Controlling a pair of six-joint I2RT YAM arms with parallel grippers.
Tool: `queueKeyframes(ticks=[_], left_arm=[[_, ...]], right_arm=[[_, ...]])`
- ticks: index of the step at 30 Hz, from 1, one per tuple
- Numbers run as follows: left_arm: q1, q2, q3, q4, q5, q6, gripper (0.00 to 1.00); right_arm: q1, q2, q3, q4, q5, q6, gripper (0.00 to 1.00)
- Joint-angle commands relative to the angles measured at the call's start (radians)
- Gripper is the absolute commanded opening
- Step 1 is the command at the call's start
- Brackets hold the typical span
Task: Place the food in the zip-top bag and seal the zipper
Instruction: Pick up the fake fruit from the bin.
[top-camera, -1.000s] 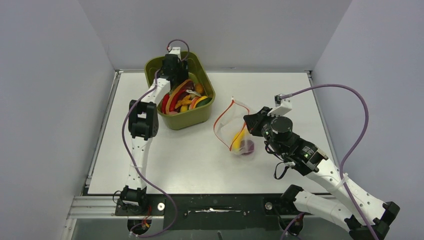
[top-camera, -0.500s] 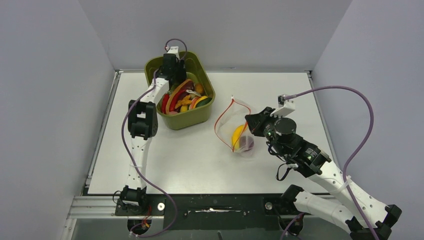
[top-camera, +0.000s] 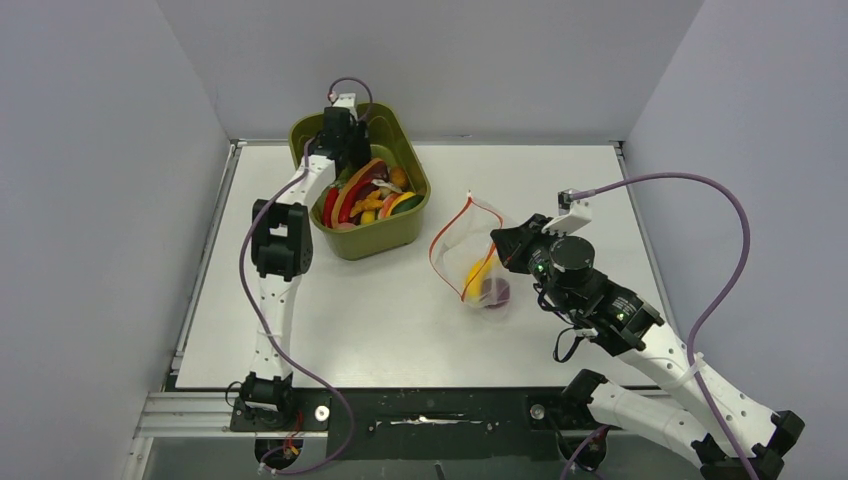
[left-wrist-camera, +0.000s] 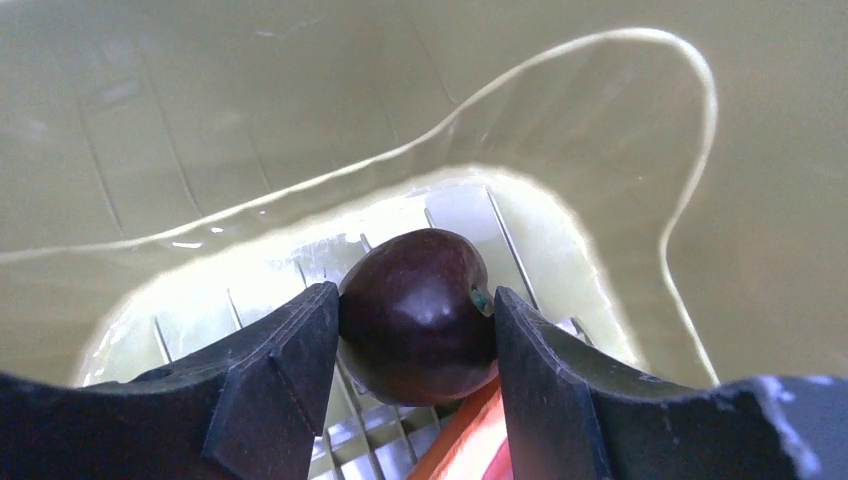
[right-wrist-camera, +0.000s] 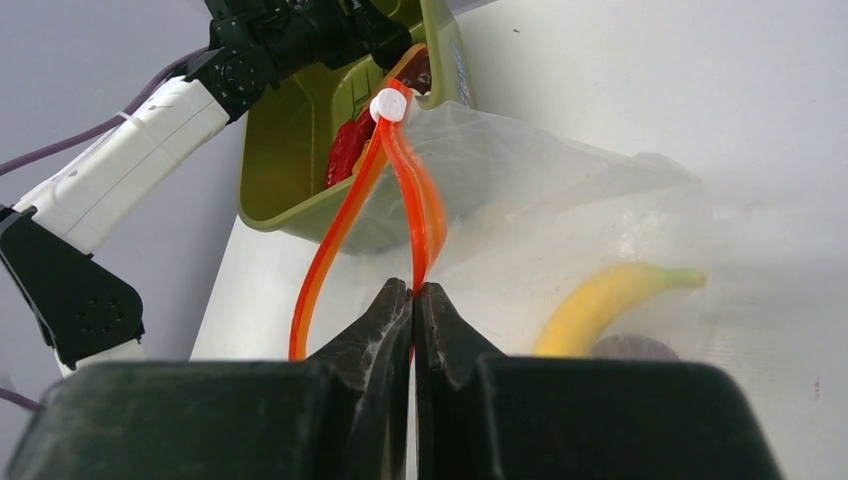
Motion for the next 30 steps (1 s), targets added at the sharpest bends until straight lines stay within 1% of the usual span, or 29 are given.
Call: queueKeyframes(ticks=[1, 12, 17, 23, 28, 30], left_arm=[[0.006, -0.135, -0.044, 0.001, 0.025, -0.004, 0.37], [0.006, -0.271, -0.167, -0.006, 0.006, 0.000, 0.34], [0.006, -0.371, -0.251, 0.010, 0.010, 0.004, 0.34], [0.006, -0.508, -0.333, 0.006, 0.103, -0.040, 0.33], [0.004, -0.659, -0.448, 0.045, 0.156, -0.097, 0.33], [0.002, -0.712, -0.488, 0.048, 0.198, -0.124, 0.33]], right_arm=[[0.002, -0.008, 0.006, 0.055, 0.014, 0.011, 0.00], [0.004, 0.005, -0.008, 0.052, -0.011, 0.020, 0.00], [0.005, 0.033, 0.006, 0.023, -0.013, 0.020, 0.00], [0.006, 0.045, -0.011, 0.023, -0.015, 0.035, 0.00], [0.007, 0.065, -0.011, 0.032, -0.028, 0.030, 0.00], [0.008, 0.077, -0.006, 0.037, -0.039, 0.028, 0.00]])
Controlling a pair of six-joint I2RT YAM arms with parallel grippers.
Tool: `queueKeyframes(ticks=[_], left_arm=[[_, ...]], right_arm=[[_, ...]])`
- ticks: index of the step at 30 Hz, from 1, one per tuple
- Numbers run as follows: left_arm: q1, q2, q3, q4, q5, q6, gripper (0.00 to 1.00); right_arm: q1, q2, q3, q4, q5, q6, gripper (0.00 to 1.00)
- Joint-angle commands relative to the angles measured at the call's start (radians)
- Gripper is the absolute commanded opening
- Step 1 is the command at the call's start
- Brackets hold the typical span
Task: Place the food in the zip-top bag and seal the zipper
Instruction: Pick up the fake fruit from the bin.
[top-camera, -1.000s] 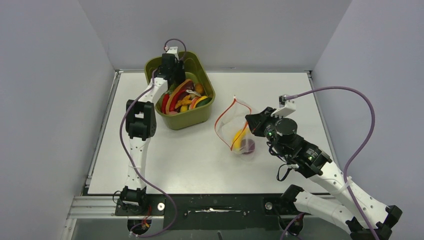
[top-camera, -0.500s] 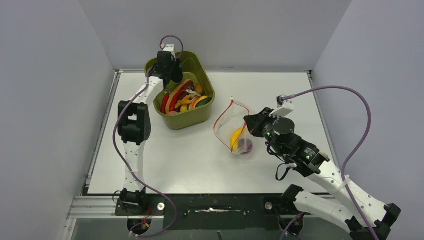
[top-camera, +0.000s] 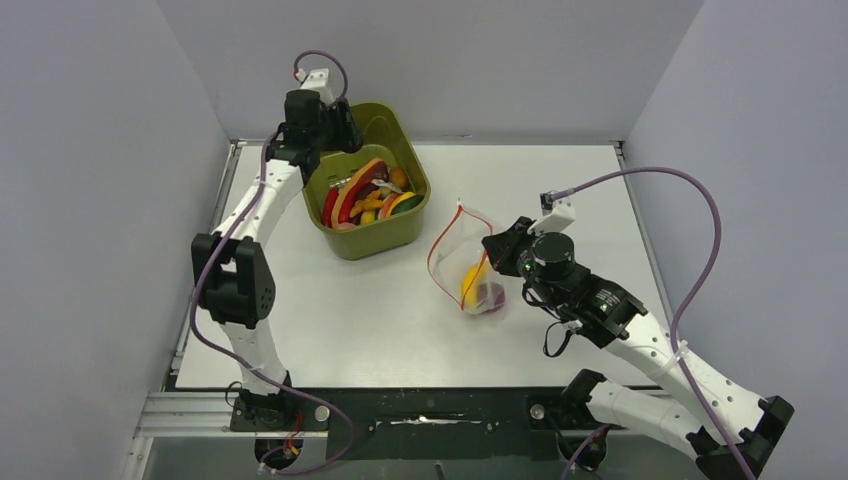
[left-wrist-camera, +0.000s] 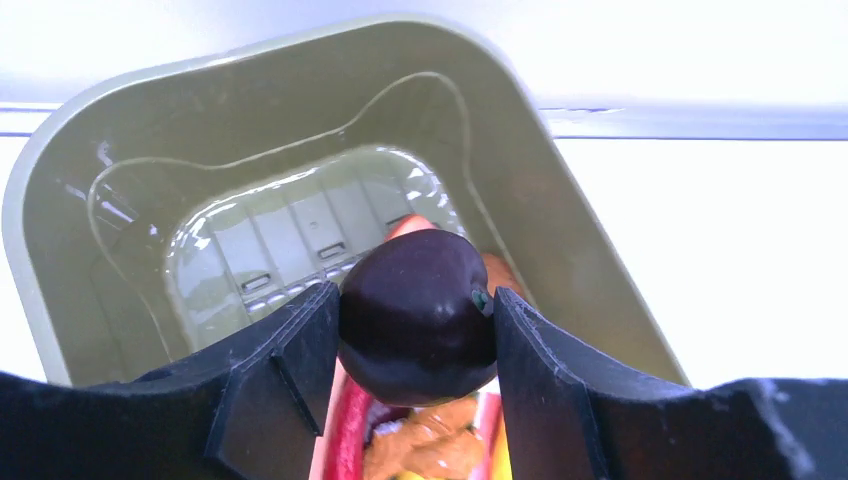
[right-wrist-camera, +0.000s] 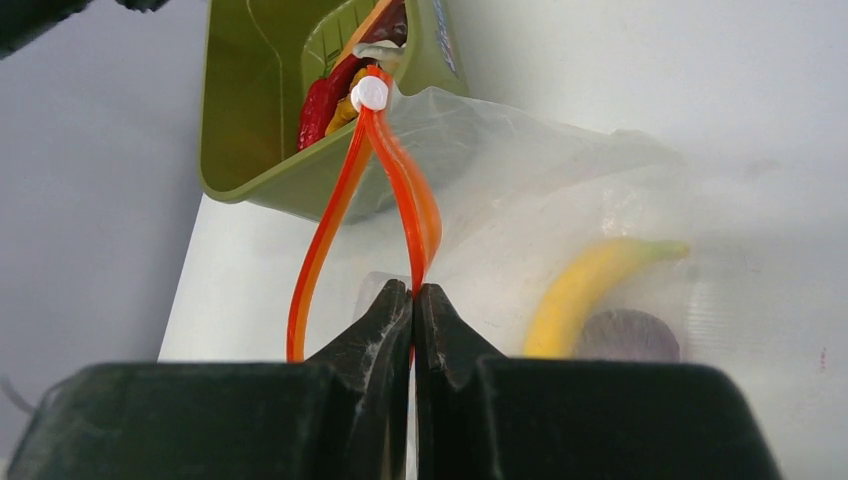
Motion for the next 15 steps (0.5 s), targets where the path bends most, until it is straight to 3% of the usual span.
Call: queueKeyframes(ticks=[1, 10, 15], left_arm=[[0.001, -0.176, -0.072, 0.072, 0.135, -0.081, 0.33], [-0.006, -0.464, -0.397, 0.213, 0.386, -0.206, 0.33], [-0.049, -0.590, -0.546, 0.260, 0.447, -0.262, 0.32]], right_arm=[[0.007, 0.026, 0.015, 0.053, -0.024, 0.004, 0.00], [0.006, 0.056, 0.004, 0.130, -0.073, 0.009, 0.00], [0.007, 0.082, -0.010, 0.187, -0.102, 0.027, 0.00]])
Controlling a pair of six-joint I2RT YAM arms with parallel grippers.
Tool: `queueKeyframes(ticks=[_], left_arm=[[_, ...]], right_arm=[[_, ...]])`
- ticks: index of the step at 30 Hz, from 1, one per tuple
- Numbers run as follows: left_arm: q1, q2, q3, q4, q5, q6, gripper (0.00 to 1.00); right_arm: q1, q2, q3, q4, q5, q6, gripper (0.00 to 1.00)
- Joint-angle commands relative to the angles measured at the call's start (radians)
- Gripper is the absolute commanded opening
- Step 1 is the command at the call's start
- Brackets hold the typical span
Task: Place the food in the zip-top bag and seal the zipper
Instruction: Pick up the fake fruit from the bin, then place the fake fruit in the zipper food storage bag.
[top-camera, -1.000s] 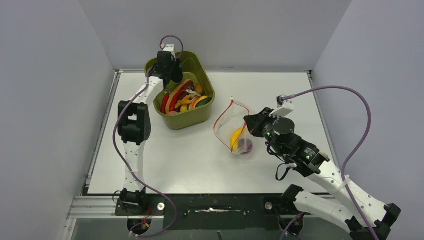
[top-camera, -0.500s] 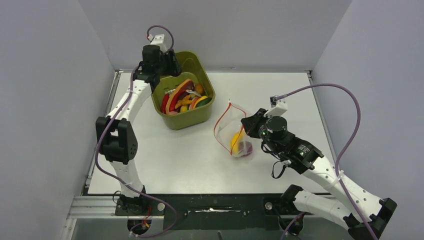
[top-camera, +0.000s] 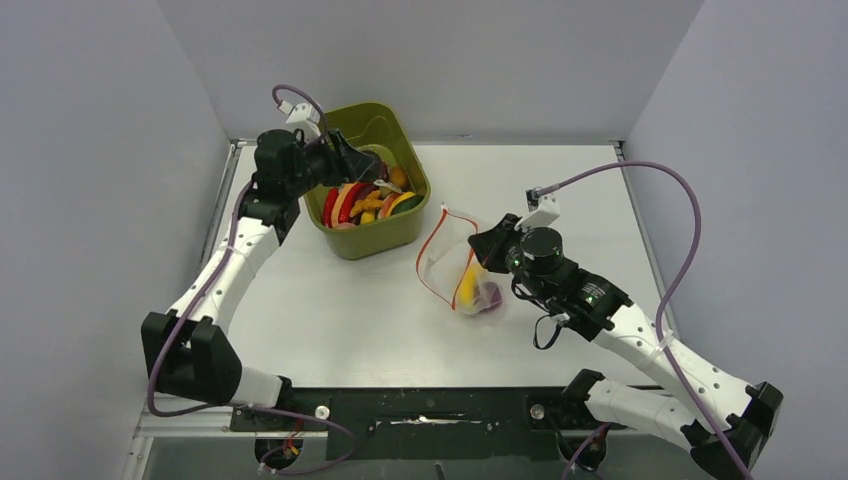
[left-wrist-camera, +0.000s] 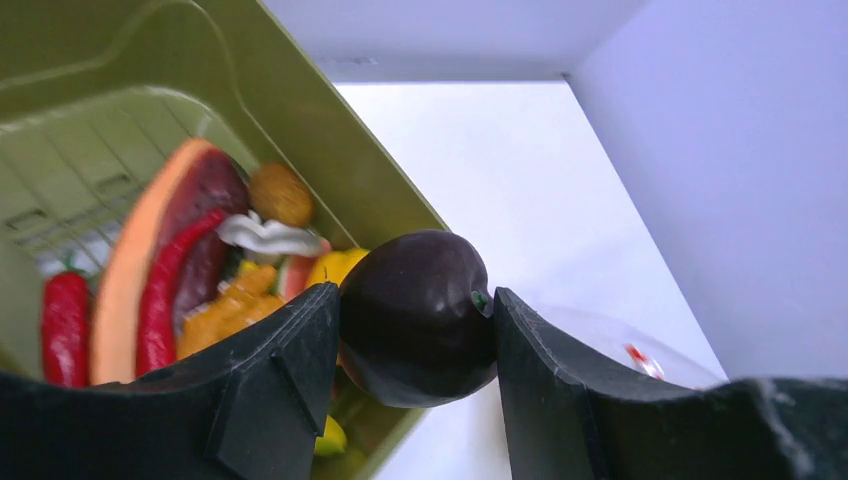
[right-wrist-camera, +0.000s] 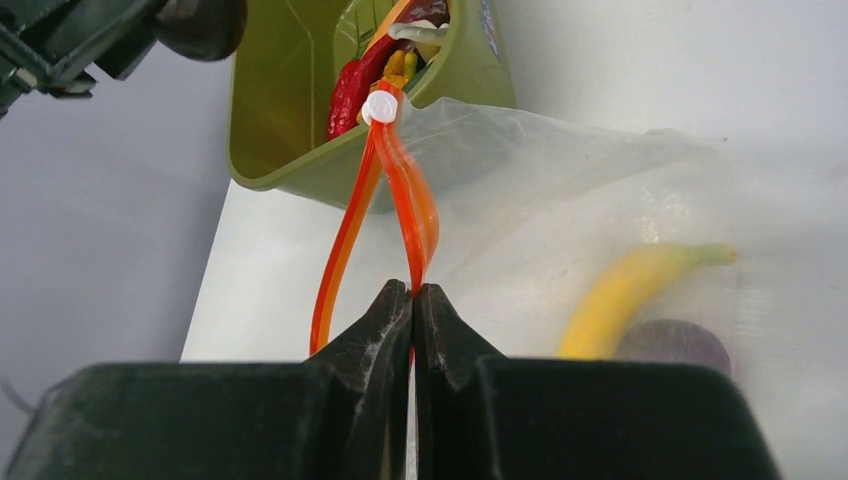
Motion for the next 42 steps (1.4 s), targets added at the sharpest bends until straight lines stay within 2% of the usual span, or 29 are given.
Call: queueKeyframes(ticks=[1, 7, 15, 22, 36, 42], left_arm=[[-0.047, -0.128, -0.114, 0.123, 0.162, -0.085, 0.33], [-0.169, -0.190, -0.229, 0.159, 0.275, -0.101, 0.32], [-0.245, -0.284, -0.295, 0.185, 0.304, -0.146, 0.33], [-0.263, -0.308, -0.435, 0.411, 0.350, -0.308, 0.33], [-0.307, -0.332, -0.450, 0.288, 0.271, -0.224, 0.34], [-0.307, -0.334, -0.434, 0.210, 0.226, -0.182, 0.41]], right_arm=[[0.006, 0.019, -0.008, 0.121, -0.041, 0.024, 0.00], [-0.003, 0.034, -0.040, 0.193, -0.067, 0.099, 0.00], [-0.003, 0.065, -0.026, 0.186, -0.063, 0.123, 0.00], [-0.005, 0.091, 0.000, 0.175, -0.096, 0.135, 0.00], [0.002, 0.065, -0.015, 0.180, -0.098, 0.151, 0.00], [0.005, 0.109, 0.009, 0.216, -0.118, 0.156, 0.00]])
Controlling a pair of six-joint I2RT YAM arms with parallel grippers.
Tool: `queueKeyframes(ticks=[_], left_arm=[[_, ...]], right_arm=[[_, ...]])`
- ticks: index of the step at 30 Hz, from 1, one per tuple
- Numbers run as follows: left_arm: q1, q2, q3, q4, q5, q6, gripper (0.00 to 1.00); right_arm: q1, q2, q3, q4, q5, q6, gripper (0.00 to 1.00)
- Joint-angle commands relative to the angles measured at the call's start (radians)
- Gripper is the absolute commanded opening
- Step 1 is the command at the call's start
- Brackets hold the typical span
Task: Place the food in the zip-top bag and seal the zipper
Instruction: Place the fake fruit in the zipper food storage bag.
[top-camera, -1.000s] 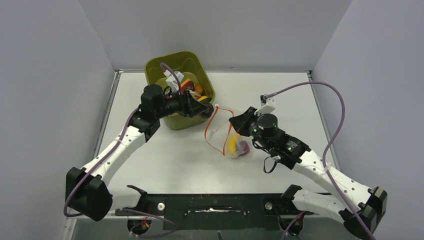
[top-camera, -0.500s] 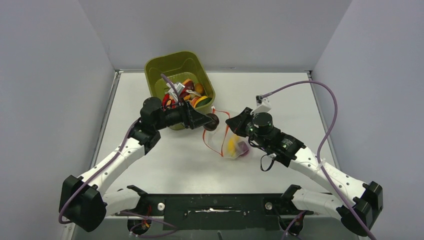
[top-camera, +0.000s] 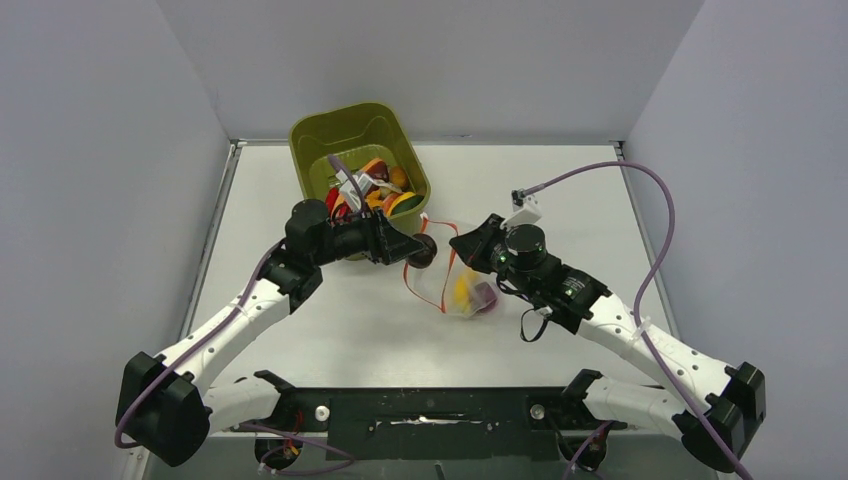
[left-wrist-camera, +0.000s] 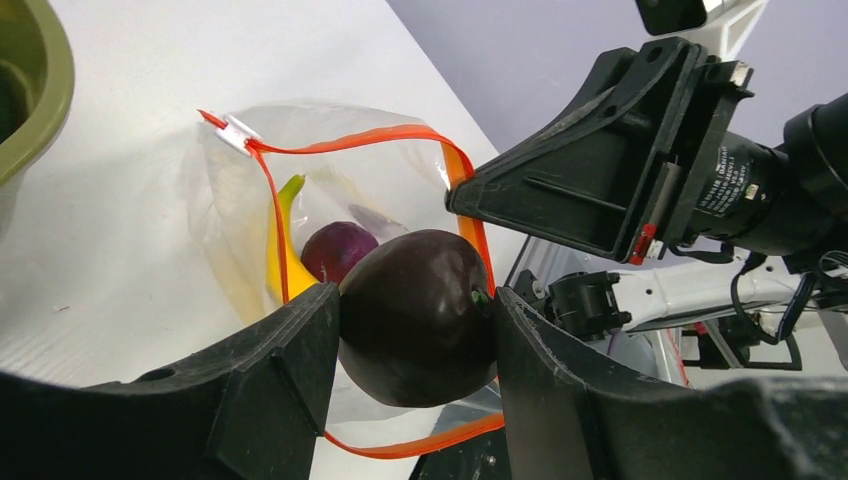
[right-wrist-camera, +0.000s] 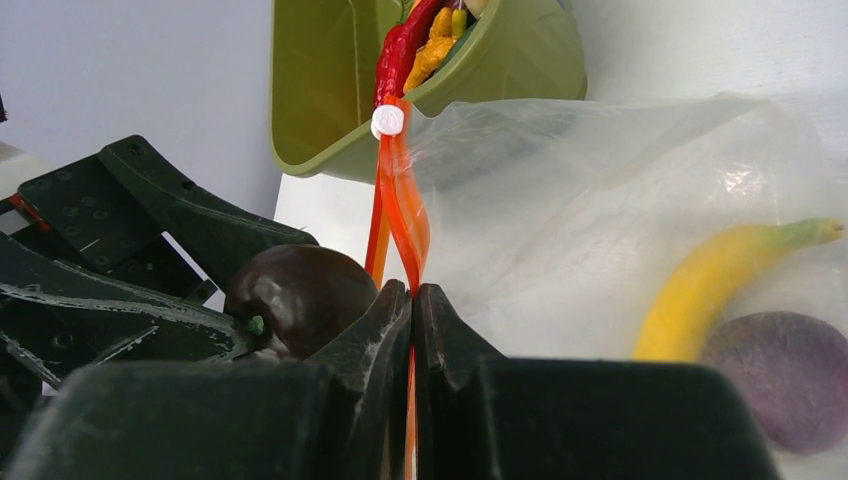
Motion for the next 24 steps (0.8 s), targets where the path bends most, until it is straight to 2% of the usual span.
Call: queueKeyframes(ticks=[1, 8, 14, 24], left_arm=[[-0.002, -0.034, 0.042, -0.036, -0.045, 0.055, 0.42], [-0.003, -0.027, 0.059, -0.084, -0.071, 0.102, 0.58], [-0.002, -0.013, 0.051, -0.052, -0.034, 0.091, 0.68], [-0.003, -0.014, 0.094, -0.091, -0.069, 0.127, 0.72]], right_arm=[[0.005, 0.017, 0.050, 0.089, -0.014, 0.013, 0.00], [0.008, 0.019, 0.049, 0.095, -0.015, 0.017, 0.00], [0.009, -0.010, 0.013, 0.114, 0.004, 0.021, 0.00], [0.009, -0.009, 0.017, 0.102, 0.013, -0.010, 0.00]])
